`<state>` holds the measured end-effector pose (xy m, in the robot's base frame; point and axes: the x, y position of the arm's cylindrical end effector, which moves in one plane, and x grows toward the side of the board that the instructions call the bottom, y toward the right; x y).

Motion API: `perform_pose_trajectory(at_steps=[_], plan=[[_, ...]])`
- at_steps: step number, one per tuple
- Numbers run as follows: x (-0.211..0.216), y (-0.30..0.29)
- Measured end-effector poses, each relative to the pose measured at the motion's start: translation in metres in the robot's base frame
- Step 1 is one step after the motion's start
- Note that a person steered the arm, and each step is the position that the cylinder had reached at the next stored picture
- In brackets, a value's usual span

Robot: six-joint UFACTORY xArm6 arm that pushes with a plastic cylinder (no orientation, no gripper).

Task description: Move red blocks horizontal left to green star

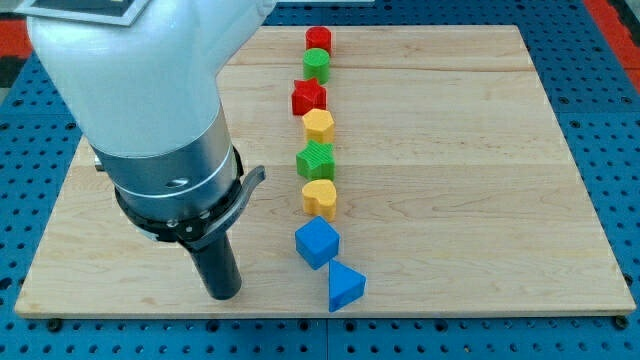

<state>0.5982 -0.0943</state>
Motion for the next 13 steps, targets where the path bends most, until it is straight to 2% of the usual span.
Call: perform_pose_trajectory(at_steps=[2,4,5,7,9,13], plan=[[0.0,0.089],[0.0,0.067],[-0.044,0.058],[-0.21,0.033],[-0.398,0.065],[-0.404,0.07]])
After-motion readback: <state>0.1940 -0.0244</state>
